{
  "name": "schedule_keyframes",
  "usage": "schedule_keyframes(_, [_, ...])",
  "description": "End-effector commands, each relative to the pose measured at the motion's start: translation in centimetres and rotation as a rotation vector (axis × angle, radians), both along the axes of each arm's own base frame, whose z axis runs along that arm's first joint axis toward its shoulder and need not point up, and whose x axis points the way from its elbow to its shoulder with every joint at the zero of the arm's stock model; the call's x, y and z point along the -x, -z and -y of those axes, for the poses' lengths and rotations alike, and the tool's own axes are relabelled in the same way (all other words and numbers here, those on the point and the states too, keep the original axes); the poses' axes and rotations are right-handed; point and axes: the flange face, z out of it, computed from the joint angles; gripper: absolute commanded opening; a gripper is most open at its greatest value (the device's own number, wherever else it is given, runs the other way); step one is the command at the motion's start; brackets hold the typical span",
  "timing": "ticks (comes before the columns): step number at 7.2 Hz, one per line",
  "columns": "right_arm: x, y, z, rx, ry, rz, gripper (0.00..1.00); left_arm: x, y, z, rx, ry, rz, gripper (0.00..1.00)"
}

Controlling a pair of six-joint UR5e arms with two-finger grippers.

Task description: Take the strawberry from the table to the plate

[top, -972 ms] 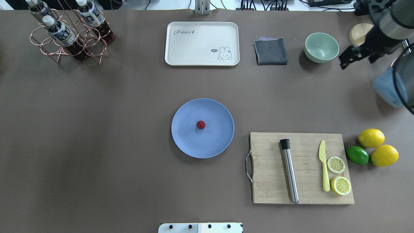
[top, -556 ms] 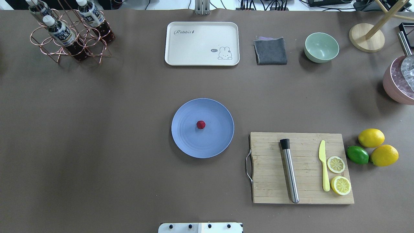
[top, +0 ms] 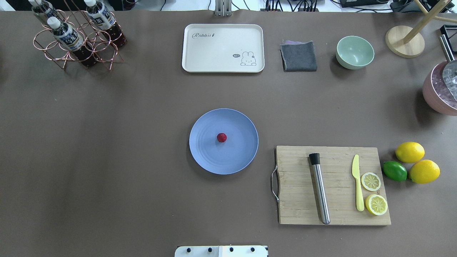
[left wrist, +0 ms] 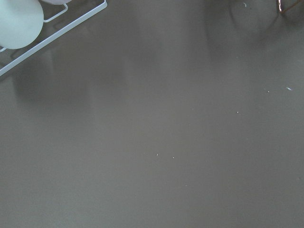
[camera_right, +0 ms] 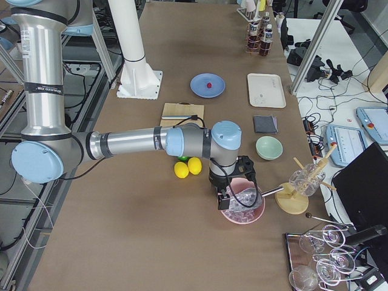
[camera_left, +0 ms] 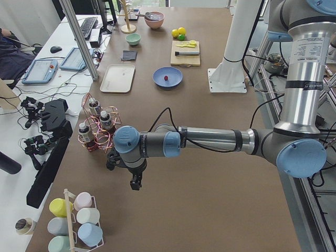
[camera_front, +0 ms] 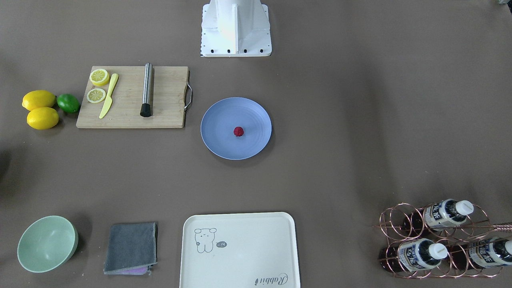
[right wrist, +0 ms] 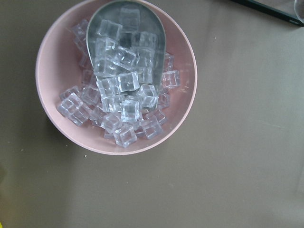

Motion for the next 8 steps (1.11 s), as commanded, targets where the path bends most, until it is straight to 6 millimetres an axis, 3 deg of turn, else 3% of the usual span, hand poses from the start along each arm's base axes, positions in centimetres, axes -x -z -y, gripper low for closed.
schedule_keyframes(1, [-0.5, -2.8, -0.7, 0.055, -0.01, 0.004, 1.0, 0.3, -0.2, -0.1, 0.004, 0.007, -0.001, 0.98])
schedule_keyframes(4, [-0.4, -2.2, -0.3, 0.065, -0.043, 0.02, 1.0, 0.4, -0.3, -0.1, 0.008, 0.01, 0.0, 0.98])
schedule_keyframes(6, [-0.4, -0.5, 0.4, 0.043, -0.074, 0.028, 1.0, 0.4, -0.5, -0.1, 0.012, 0.009, 0.005, 0.98])
schedule_keyframes(8, [-0.4, -1.2, -0.3, 0.052, -0.072, 0.028, 1.0, 0.4, -0.5, -0.2, 0.013, 0.009, 0.005, 0.98])
